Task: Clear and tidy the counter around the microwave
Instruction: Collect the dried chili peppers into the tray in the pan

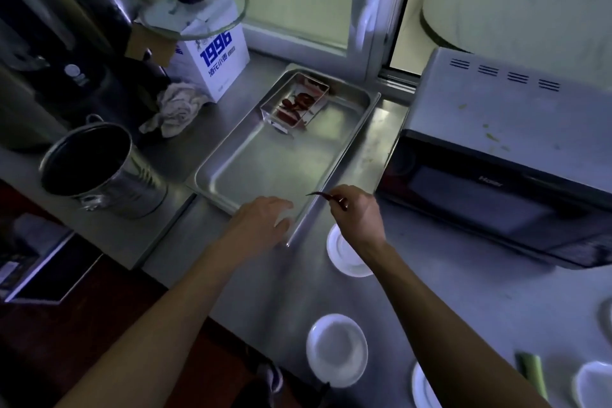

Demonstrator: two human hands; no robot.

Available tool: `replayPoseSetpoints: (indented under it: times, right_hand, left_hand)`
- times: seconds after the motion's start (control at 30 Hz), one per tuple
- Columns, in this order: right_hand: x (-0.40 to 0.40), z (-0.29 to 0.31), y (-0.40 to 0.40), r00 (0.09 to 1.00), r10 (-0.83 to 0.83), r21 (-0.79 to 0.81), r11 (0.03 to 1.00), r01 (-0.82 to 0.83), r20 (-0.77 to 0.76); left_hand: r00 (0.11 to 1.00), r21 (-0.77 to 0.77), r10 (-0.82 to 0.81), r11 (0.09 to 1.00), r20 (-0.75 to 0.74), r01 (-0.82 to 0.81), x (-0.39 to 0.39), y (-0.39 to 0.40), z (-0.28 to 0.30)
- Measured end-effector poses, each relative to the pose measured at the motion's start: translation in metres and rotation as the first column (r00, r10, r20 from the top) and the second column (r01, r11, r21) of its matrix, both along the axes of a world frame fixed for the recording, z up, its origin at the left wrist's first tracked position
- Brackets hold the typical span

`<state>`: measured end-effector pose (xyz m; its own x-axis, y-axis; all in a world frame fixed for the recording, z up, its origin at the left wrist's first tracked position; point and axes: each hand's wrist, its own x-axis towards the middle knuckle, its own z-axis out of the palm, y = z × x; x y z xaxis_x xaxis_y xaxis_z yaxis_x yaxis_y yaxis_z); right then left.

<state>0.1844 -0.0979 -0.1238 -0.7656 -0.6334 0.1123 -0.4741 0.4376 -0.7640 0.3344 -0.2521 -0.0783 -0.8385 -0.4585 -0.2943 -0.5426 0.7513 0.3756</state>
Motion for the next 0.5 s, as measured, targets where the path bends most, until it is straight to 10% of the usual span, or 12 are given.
replayPoseSetpoints:
  times: [0.5]
  right_hand:
    - [-0.082, -0.024, -0.148, 0.966, -0.236, 0.055, 0.969, 0.242, -0.105]
  left_hand:
    - [0.958, 0.018, -0.272, 0.961, -0.092, 0.275, -0.12, -0.187, -0.026]
